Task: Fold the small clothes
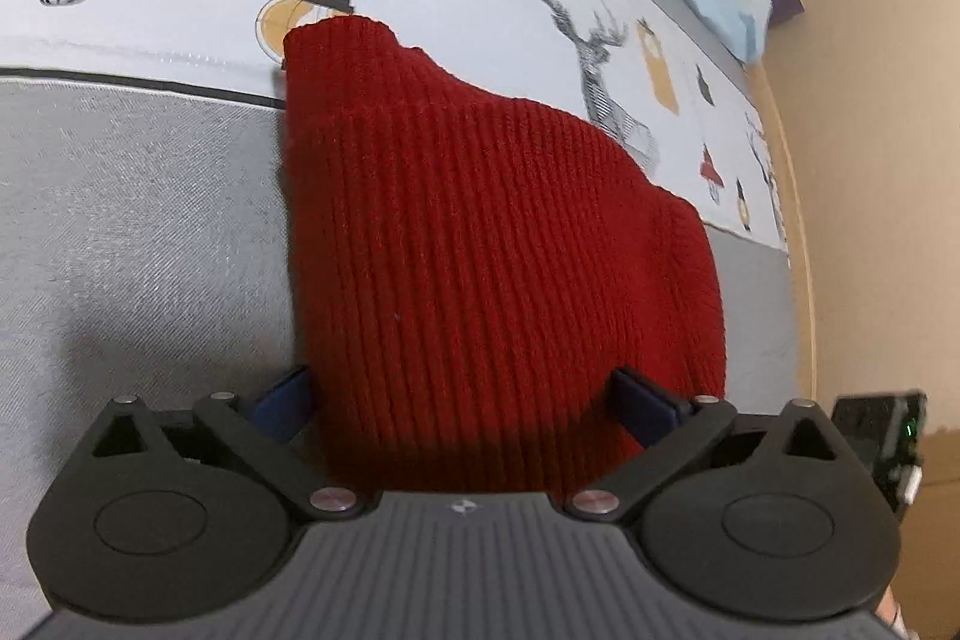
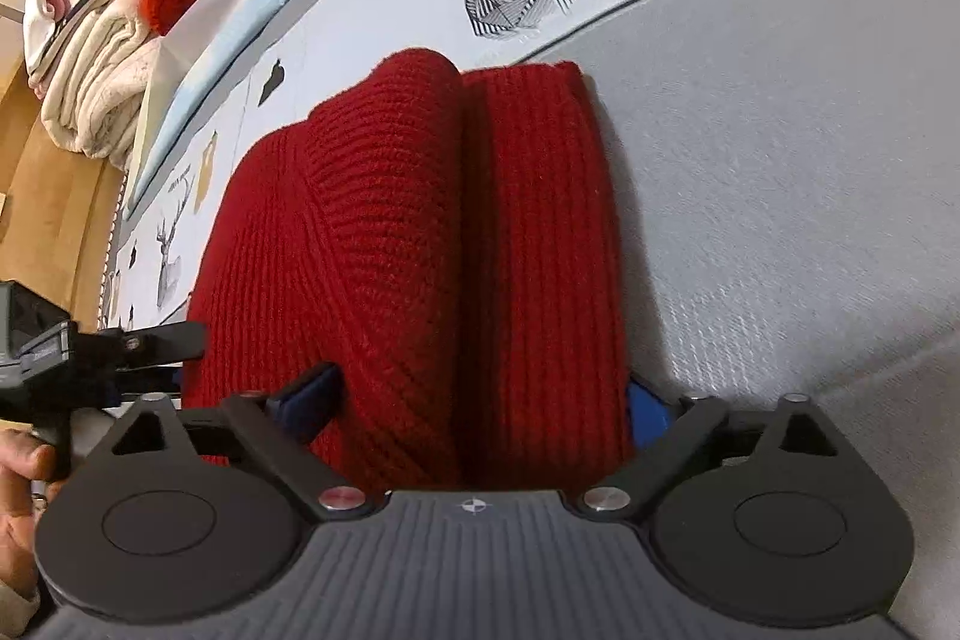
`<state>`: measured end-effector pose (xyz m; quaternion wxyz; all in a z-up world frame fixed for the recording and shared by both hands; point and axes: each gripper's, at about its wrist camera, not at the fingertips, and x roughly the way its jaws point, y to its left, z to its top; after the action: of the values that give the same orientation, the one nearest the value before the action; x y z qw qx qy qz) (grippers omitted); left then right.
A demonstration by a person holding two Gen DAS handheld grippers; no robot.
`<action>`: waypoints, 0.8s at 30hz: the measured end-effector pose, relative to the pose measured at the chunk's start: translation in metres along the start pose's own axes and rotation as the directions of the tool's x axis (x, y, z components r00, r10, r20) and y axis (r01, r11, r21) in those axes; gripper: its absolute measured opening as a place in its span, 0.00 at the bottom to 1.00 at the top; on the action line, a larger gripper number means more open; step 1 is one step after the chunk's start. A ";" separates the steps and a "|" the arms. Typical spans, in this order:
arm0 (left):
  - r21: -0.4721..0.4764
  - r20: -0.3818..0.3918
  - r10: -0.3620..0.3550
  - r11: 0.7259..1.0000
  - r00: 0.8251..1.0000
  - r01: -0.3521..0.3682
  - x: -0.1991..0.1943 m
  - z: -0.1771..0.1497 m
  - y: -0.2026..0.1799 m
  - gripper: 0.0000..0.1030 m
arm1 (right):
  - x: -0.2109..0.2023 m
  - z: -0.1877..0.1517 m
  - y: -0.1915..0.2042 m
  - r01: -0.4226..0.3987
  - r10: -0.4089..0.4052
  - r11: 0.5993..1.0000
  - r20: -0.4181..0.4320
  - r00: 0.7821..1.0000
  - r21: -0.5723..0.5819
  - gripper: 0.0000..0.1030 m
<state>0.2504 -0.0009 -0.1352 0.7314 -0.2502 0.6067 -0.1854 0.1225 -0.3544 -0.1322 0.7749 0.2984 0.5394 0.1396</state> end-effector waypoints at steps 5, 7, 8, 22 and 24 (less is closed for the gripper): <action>-0.020 0.061 0.018 1.000 0.998 -0.017 -0.005 0.011 -0.003 0.78 | -0.002 0.005 0.012 0.015 -0.015 1.000 0.062 0.998 0.003 0.67; 0.010 0.106 0.018 1.000 0.994 -0.019 -0.021 0.018 -0.010 0.63 | -0.004 0.009 0.018 0.019 -0.018 1.000 0.102 0.995 -0.010 0.59; 0.045 0.132 0.018 0.999 0.991 -0.024 -0.032 0.023 -0.015 0.60 | -0.006 0.010 0.020 0.018 -0.016 1.000 0.122 0.992 -0.009 0.53; 0.097 0.525 0.114 0.976 0.843 -0.193 -0.158 0.074 0.014 0.58 | 0.032 0.041 0.126 -0.104 0.146 0.985 0.345 0.927 -0.137 0.39; 0.079 0.576 0.089 0.983 0.812 -0.164 -0.175 0.076 0.022 0.61 | 0.040 0.044 0.141 -0.088 0.144 0.982 0.367 0.919 -0.165 0.39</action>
<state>0.2902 0.1283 0.0011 0.9041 -0.2069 0.3628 -0.0905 0.1930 -0.2364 -0.0649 0.8741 0.2942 0.3499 0.1643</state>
